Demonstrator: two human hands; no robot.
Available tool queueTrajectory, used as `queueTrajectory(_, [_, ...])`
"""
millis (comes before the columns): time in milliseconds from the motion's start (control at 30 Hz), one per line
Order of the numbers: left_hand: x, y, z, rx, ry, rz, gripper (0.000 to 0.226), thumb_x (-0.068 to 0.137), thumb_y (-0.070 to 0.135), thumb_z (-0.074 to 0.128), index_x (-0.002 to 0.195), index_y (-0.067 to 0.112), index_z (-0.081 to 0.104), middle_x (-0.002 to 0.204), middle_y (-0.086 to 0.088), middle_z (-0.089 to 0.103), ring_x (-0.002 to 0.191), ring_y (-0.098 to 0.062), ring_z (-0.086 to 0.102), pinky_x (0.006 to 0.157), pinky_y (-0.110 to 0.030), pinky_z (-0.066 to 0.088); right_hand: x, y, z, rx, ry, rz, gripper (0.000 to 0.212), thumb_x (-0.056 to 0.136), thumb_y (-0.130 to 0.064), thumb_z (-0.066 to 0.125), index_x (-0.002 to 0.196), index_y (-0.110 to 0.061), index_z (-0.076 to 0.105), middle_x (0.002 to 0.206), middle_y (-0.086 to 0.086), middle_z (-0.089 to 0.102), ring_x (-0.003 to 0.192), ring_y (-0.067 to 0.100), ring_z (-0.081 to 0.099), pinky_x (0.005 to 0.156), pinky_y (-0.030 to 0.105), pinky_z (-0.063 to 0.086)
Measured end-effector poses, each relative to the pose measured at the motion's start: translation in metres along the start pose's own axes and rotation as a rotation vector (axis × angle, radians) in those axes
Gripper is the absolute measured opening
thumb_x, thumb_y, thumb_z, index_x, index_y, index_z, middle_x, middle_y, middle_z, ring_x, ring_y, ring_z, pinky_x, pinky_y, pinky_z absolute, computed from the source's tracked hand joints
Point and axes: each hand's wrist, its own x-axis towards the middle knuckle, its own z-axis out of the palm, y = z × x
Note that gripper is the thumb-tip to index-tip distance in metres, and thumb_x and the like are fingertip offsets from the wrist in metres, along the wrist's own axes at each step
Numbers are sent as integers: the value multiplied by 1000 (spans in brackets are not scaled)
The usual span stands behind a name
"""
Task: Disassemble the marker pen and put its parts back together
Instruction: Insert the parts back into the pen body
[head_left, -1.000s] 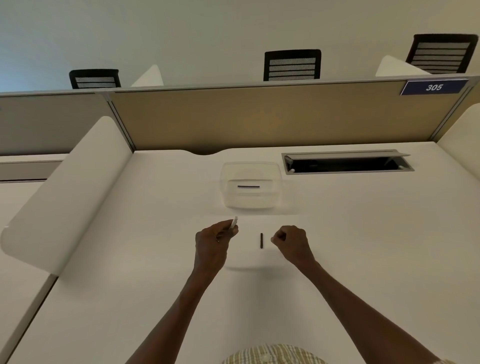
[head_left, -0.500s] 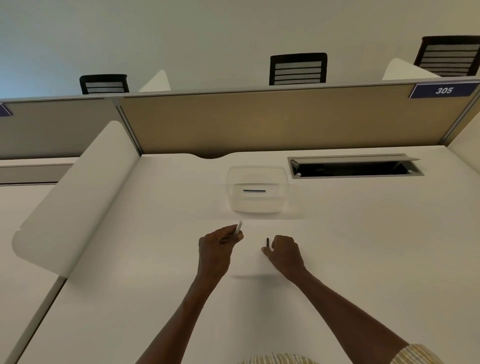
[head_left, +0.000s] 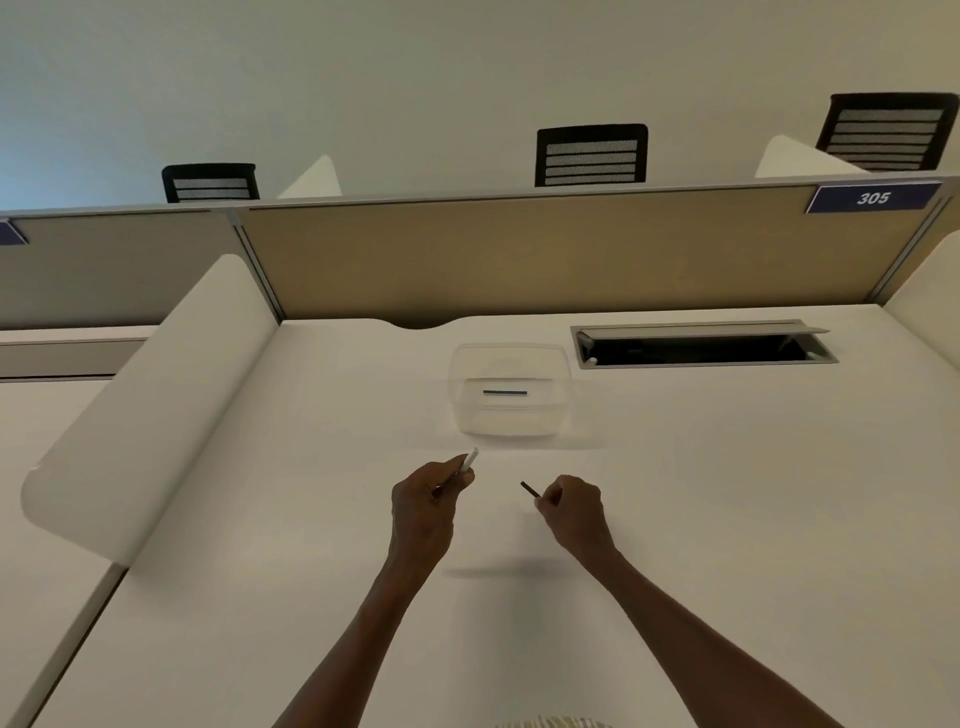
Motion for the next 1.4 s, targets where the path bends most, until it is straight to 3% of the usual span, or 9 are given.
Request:
queueTrajectory(133, [0,0,1,36,-23,71,31,88,0,68,109,21,74,85,-10,73,81,-29,64,73,-37,51,-7,-16,-19,347,37,27,9,76,-5,74,71,-9,68,62,6,70,49,15,64,57,37,58])
queueTrajectory(233, [-1,2,4,60,-44,105,34,89,-3,65,113,20,73,82,-8,70,77,-23,62,71,-33,48,-10,-32,-30,478,86,-43,8,79,-8,74,74,-15,73,61,-2,71,51,11,65,52,22,53])
queueTrajectory(333, [-1,5,6,82,-50,130,33,90,-3,63,115,17,72,80,-8,69,77,-23,62,72,-35,49,-15,-52,-41,517,115,-151,8,83,-13,72,79,-19,75,63,-5,72,55,9,66,53,17,52])
queueTrajectory(400, [0,7,7,88,-56,142,33,90,-4,63,115,16,72,81,-9,69,79,-25,64,74,-35,50,-18,-65,-47,514,130,-216,10,85,-14,71,81,-23,74,65,-6,72,58,8,67,55,17,54])
queueTrajectory(567, [2,8,3,132,-48,181,33,91,-4,61,116,14,71,84,-2,71,80,-14,66,74,-23,50,-25,-84,-56,435,172,-376,6,86,-14,70,90,-15,75,77,-7,72,67,7,67,64,21,56])
queueTrajectory(700, [3,10,3,131,-42,179,32,90,-3,63,115,15,72,81,-1,70,76,-10,62,70,-15,46,-28,-90,-57,343,197,-492,7,86,-11,71,91,-12,75,81,-8,70,72,3,65,69,15,52])
queueTrajectory(1000, [4,11,4,96,-31,171,33,89,-5,63,114,14,72,82,-2,71,76,-11,62,69,-13,46,-29,-92,-59,295,197,-541,6,85,-11,71,89,-13,74,81,-5,71,75,6,65,70,18,53])
queueTrajectory(1200, [3,10,5,132,-47,154,30,91,4,65,115,20,72,76,-7,65,66,-13,52,60,-23,39,-31,-92,-65,210,209,-604,5,84,-7,70,88,-9,74,79,2,71,73,10,62,67,15,48])
queueTrajectory(1400, [1,8,2,175,-96,198,30,90,2,66,110,22,74,77,2,65,72,-8,56,63,-14,39,-28,-96,-73,138,148,-665,11,85,1,68,93,-1,76,82,11,71,76,23,66,71,28,52])
